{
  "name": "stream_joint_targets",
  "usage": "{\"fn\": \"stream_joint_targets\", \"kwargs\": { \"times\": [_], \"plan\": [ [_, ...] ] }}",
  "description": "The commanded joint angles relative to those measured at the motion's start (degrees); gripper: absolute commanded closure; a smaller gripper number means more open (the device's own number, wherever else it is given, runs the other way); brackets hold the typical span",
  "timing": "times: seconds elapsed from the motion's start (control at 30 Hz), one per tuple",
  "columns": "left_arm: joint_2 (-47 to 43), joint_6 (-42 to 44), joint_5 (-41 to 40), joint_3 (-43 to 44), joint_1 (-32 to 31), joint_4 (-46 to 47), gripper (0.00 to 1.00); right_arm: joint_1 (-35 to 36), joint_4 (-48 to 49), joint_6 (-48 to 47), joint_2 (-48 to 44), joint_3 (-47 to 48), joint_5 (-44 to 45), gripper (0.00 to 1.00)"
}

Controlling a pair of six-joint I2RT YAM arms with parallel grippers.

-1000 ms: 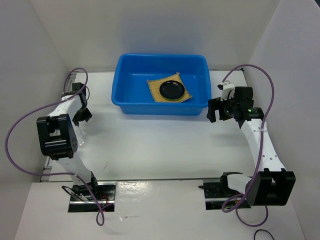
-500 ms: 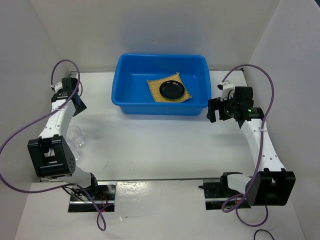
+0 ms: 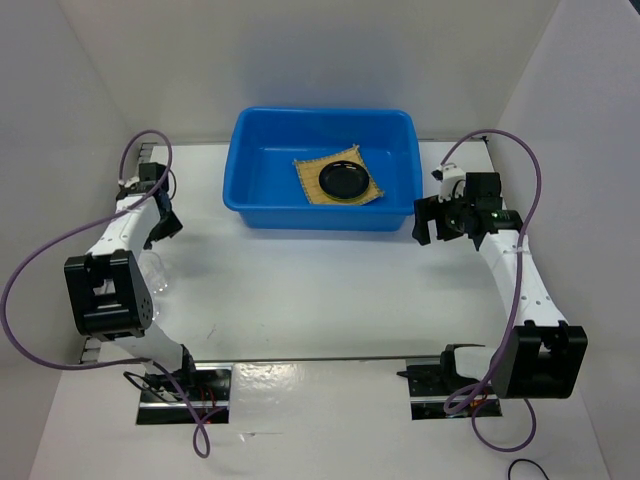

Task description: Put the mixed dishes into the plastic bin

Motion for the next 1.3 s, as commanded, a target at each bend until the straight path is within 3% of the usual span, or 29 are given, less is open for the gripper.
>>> {"fn": "stream_joint_targets", "kwargs": {
  "times": [0.0, 0.53, 0.83, 1.03, 1.13, 1.27],
  "plan": [
    [-0.62, -0.50, 1.60, -0.43, -0.07, -0.42, 0.34, -0.75, 2.01, -0.51, -0.19, 0.66, -0.13, 0.02],
    [4.65, 0.03, 2.83, 0.27, -0.07, -2.34, 0.37, -0.75, 2.01, -0.51, -0.19, 0.66, -0.13, 0.02],
    [-6.85, -3.30, -1.03, -2.19, -0.60, -1.83, 0.39, -0.75, 2.01, -0.51, 0.86, 0.66, -0.13, 0.02],
    [-10.19, -4.63, -3.32, -3.41, -0.60, -2.71, 0.28, -0.75, 2.01, -0.51, 1.92, 0.66, -0.13, 0.02],
    [-9.24, -6.03, -2.18, -4.64, -0.60, -2.71, 0.12, -0.75, 2.01, -0.51, 2.54, 0.66, -0.13, 0.02],
    [-6.42, -6.03, -0.95, -4.03, -0.60, -3.50, 0.12, -0.75, 2.01, -0.51, 3.15, 0.66, -0.13, 0.02]
  ]
}}
